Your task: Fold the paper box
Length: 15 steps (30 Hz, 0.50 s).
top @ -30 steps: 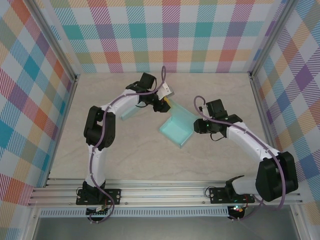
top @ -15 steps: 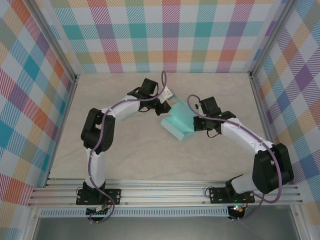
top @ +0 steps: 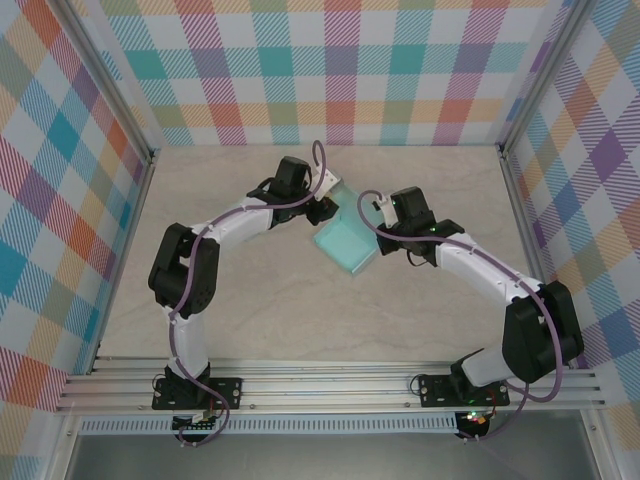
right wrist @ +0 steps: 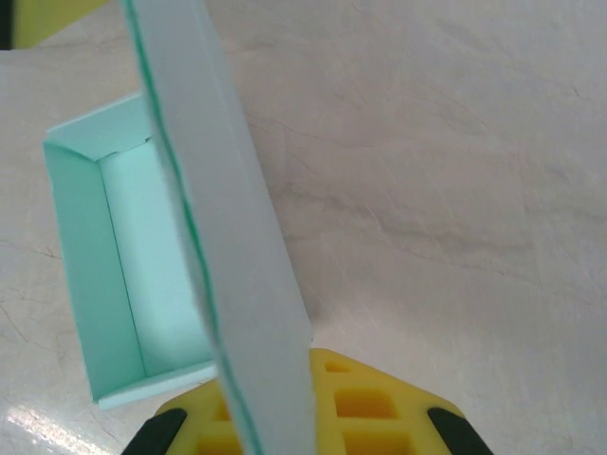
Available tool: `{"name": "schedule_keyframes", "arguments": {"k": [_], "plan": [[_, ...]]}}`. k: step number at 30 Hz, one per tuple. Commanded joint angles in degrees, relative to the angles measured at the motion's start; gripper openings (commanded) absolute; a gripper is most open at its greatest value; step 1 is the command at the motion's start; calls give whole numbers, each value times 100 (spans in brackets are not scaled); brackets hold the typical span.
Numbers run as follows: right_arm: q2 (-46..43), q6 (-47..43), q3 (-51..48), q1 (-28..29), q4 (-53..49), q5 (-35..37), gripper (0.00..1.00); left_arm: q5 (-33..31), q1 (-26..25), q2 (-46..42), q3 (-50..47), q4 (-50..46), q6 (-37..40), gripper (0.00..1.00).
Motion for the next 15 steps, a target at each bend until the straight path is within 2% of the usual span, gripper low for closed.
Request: {"name": "schedule_keyframes", "arguments": {"k": [1, 5, 8, 10, 15], "plan": [[1, -503, 78, 37, 279, -337, 0, -77, 44, -109, 84, 68, 59, 30], [107, -546, 148, 37, 244, -299, 0, 56, 89, 56, 347, -164, 172, 23], [175, -498, 193, 37, 264, -159, 0, 103, 90, 88, 400, -168, 97, 7], [251, -403, 256, 37, 247, 1, 2, 32, 80, 35, 321, -37, -43, 2], [506, 156, 510, 37, 4, 650, 7, -531, 46, -375, -344, 678, -513, 0]]}}
